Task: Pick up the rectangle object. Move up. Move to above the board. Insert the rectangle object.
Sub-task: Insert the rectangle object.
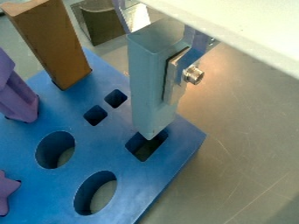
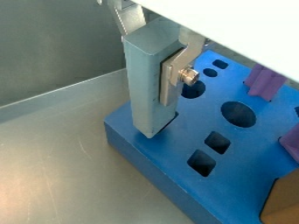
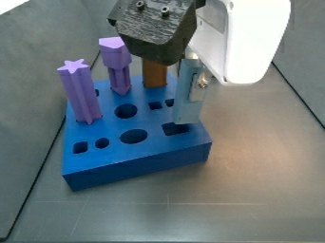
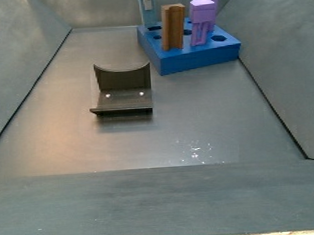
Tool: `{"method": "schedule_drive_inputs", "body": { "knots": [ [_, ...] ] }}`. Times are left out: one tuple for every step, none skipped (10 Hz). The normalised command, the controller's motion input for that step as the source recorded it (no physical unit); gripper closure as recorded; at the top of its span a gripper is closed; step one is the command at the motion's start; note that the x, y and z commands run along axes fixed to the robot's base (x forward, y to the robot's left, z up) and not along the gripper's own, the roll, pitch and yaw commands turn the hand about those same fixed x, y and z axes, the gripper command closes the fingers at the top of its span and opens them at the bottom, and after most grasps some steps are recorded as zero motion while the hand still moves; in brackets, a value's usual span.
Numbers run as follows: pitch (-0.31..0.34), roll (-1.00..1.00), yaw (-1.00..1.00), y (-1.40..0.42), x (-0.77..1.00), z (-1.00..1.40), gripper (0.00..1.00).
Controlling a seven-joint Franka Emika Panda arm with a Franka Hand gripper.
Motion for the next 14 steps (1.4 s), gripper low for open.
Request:
{"method": "schedule_drive_inputs", "body": {
  "knots": [
    [-0.037,-0.08,0.33,-0.46,-0.36,-0.2,1.0],
    [-0.08,-0.02,0.24,-0.17,-0.12,0.0,1.0],
    [0.0,0.0,0.0,0.0,0.0,-0.05,1.0],
    [0.0,-0.14,0.56,0.11,-0.03,-0.15,1.0],
    [-0.037,-0.15,0.33,0.01,-0.1,-0.05,1.0],
    [0.0,0.0,0.0,0.0,0.0,-0.03,1.0],
    [-0.009,-0.15,0.32,0.21,-0.18,-0.22,1.0],
    [-0.043,-0.32,0.45,0.32,-0.28,-0.28,1.0],
    [0.0,0.0,0.0,0.0,0.0,-0.03,1.0],
    [-0.054,-0.03,-0.07,-0.15,0.0,-0.21,1.0],
    [-0.237,-0.18,-0.47,-0.37,-0.19,-0.29,1.0],
    [-0.169,-0.03,-0.56,-0.19,-0.11,-0.11,1.0],
    [-0.023,0.0,-0.43,-0.11,-0.08,0.0,1.0],
    [-0.043,-0.1,-0.35,0.0,0.0,0.0,1.0]
  ]
}}
